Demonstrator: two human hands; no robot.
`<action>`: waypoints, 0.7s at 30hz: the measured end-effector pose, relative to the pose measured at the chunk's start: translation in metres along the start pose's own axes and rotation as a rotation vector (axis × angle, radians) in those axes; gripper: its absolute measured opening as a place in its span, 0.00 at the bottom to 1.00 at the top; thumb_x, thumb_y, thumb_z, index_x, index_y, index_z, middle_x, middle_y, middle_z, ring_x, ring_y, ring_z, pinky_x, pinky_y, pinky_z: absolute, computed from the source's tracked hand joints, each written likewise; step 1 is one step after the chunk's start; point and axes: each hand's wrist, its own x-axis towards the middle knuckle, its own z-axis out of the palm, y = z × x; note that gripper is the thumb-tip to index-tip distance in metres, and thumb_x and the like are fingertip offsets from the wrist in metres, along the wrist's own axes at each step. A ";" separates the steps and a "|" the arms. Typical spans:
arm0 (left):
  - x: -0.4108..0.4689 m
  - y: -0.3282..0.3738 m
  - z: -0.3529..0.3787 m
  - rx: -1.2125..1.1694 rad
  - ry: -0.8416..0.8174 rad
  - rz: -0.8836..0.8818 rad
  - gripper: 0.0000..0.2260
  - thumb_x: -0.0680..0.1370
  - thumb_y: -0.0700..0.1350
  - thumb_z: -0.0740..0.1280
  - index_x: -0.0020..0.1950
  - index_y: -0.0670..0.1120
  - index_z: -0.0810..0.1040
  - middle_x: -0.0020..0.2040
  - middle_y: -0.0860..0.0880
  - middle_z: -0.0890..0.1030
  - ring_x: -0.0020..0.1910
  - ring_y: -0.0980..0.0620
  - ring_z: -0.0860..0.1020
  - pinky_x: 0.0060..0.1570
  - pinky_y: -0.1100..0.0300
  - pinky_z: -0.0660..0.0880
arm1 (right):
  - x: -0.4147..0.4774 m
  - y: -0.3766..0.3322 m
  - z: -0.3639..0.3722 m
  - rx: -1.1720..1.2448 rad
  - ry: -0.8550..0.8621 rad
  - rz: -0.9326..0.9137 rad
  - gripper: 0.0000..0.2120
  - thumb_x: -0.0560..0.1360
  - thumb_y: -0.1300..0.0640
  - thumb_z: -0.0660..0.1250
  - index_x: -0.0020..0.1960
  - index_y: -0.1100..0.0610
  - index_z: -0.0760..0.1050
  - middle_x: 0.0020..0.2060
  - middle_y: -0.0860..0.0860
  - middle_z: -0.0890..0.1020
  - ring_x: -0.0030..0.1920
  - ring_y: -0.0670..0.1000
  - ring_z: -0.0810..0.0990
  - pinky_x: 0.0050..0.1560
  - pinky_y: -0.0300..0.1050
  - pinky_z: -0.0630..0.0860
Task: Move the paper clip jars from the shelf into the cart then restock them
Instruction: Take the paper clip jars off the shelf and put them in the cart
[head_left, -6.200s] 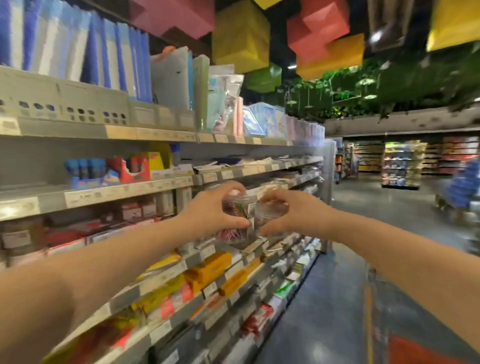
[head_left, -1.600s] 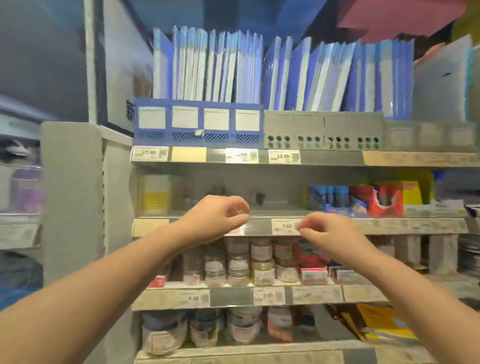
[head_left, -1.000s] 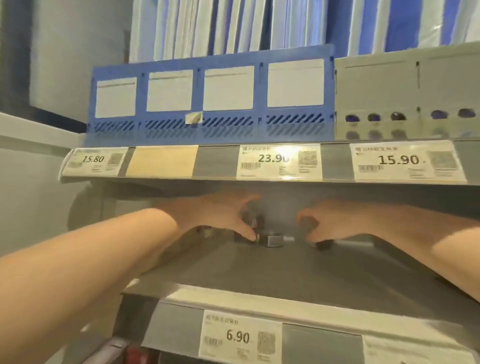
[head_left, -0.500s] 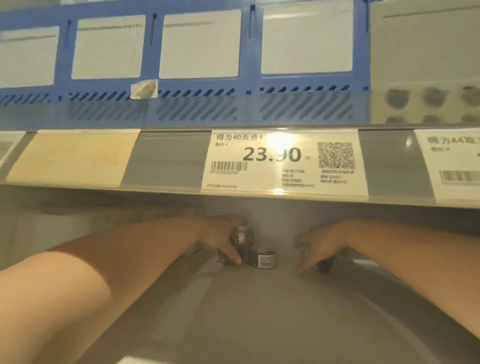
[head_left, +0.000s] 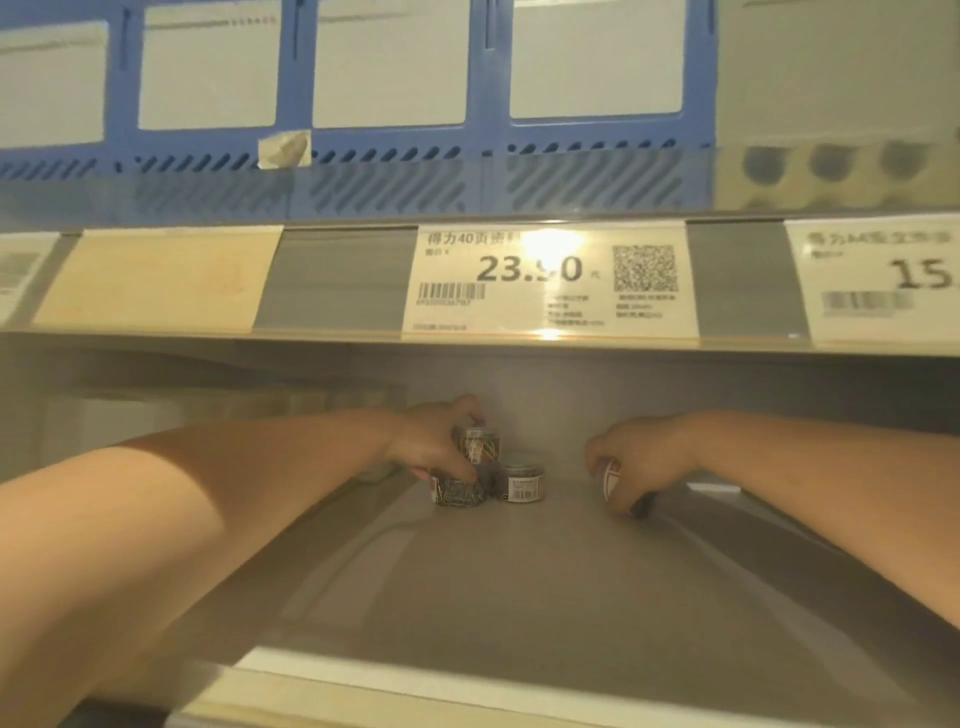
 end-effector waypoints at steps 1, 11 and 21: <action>-0.004 0.002 -0.001 0.005 -0.007 0.007 0.24 0.69 0.42 0.73 0.59 0.53 0.65 0.43 0.51 0.75 0.36 0.56 0.75 0.27 0.66 0.73 | -0.005 -0.001 0.000 -0.002 0.007 -0.007 0.24 0.69 0.50 0.73 0.62 0.53 0.71 0.50 0.51 0.72 0.48 0.51 0.73 0.52 0.47 0.78; -0.066 0.029 -0.013 0.062 0.102 0.039 0.26 0.67 0.45 0.75 0.60 0.52 0.67 0.50 0.49 0.76 0.45 0.53 0.76 0.39 0.61 0.74 | -0.062 -0.012 -0.006 0.109 0.177 -0.066 0.23 0.68 0.48 0.73 0.60 0.50 0.71 0.49 0.48 0.73 0.49 0.51 0.75 0.50 0.45 0.76; -0.148 0.084 -0.003 -0.080 0.196 0.132 0.26 0.68 0.42 0.74 0.63 0.51 0.67 0.52 0.51 0.76 0.48 0.53 0.76 0.43 0.63 0.76 | -0.150 -0.051 -0.006 0.305 0.285 -0.043 0.17 0.70 0.48 0.70 0.56 0.47 0.71 0.50 0.46 0.75 0.50 0.50 0.75 0.46 0.41 0.70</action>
